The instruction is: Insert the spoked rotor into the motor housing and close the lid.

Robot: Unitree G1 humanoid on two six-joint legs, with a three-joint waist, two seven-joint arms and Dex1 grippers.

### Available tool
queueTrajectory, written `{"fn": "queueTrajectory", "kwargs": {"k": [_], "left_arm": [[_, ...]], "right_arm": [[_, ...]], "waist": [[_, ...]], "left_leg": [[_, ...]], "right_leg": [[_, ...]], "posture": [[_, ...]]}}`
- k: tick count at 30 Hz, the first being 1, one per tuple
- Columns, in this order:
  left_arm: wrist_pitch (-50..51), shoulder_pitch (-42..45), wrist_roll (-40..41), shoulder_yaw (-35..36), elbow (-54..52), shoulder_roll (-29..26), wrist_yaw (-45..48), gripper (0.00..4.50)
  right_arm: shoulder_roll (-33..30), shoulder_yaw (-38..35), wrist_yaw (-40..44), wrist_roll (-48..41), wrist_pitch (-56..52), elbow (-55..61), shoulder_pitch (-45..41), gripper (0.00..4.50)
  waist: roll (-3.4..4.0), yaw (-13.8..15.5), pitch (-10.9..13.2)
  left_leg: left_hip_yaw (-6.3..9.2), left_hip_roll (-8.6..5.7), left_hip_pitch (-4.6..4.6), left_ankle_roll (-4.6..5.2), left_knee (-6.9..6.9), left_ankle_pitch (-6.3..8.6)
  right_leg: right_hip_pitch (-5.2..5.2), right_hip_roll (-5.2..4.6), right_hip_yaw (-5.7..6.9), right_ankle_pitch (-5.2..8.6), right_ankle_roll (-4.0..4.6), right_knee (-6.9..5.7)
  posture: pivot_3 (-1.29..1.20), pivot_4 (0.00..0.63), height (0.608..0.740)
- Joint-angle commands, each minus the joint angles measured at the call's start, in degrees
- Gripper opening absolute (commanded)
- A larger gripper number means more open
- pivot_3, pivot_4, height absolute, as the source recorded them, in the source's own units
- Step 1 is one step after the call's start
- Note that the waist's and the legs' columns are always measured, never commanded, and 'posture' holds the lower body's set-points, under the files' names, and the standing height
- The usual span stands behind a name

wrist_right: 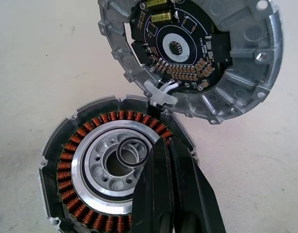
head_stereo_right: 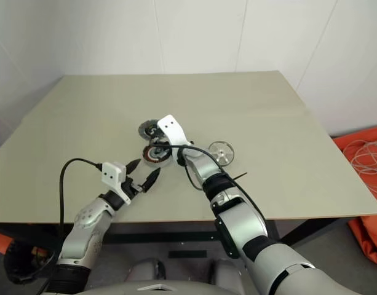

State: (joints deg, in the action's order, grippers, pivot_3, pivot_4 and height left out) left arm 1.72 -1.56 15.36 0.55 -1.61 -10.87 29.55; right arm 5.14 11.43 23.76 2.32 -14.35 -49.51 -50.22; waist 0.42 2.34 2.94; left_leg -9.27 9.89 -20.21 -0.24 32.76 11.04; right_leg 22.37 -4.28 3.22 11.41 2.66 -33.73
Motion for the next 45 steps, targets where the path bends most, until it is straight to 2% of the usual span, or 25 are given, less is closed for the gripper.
{"fn": "queueTrajectory", "kwargs": {"k": [1, 13, 29, 45], "left_arm": [[-1.46, 0.93, 0.63, 0.78, -0.48, -0.21, 0.26, 4.50], [-2.36, 1.35, 0.26, -0.20, 0.80, 0.46, 0.57, 4.50], [-1.34, 2.98, 0.54, -0.78, 1.06, 0.44, 0.61, 4.50], [0.89, 2.22, 0.90, -0.87, -2.28, 0.02, 0.10, 4.50]], "right_arm": [[0.27, -0.49, 0.43, 0.14, 1.67, 0.09, -2.40, 0.03], [-1.03, 0.83, 4.05, 0.37, 0.39, 3.87, 0.67, 0.03], [-4.06, 4.03, 10.52, 0.21, -5.01, 17.84, 8.51, 0.03], [-3.05, 0.97, 4.08, 0.43, -2.37, 15.11, 5.79, 0.03]], "waist": [[0.00, 0.00, 0.00], [0.00, 0.04, 0.00], [-0.02, 0.13, 0.00], [-0.02, 0.07, 0.00]], "left_leg": [[0.00, 0.00, 0.00, 0.00, 0.00, 0.00], [0.00, 0.00, 0.00, 0.00, 0.00, 0.00], [-0.01, 0.00, 0.02, 0.00, 0.00, 0.00], [-0.01, 0.00, 0.01, 0.00, 0.00, 0.00]], "right_leg": [[0.00, 0.00, 0.00, 0.00, 0.00, 0.00], [0.00, 0.00, 0.00, -0.01, 0.02, -0.01], [-0.03, 0.00, 0.00, 0.00, 0.01, 0.00], [-0.01, 0.00, 0.00, 0.00, 0.00, 0.00]], "posture": [[0.00, 0.000, 0.740], [0.00, 0.000, 0.740], [0.00, 0.000, 0.740], [0.00, 0.000, 0.740]]}}
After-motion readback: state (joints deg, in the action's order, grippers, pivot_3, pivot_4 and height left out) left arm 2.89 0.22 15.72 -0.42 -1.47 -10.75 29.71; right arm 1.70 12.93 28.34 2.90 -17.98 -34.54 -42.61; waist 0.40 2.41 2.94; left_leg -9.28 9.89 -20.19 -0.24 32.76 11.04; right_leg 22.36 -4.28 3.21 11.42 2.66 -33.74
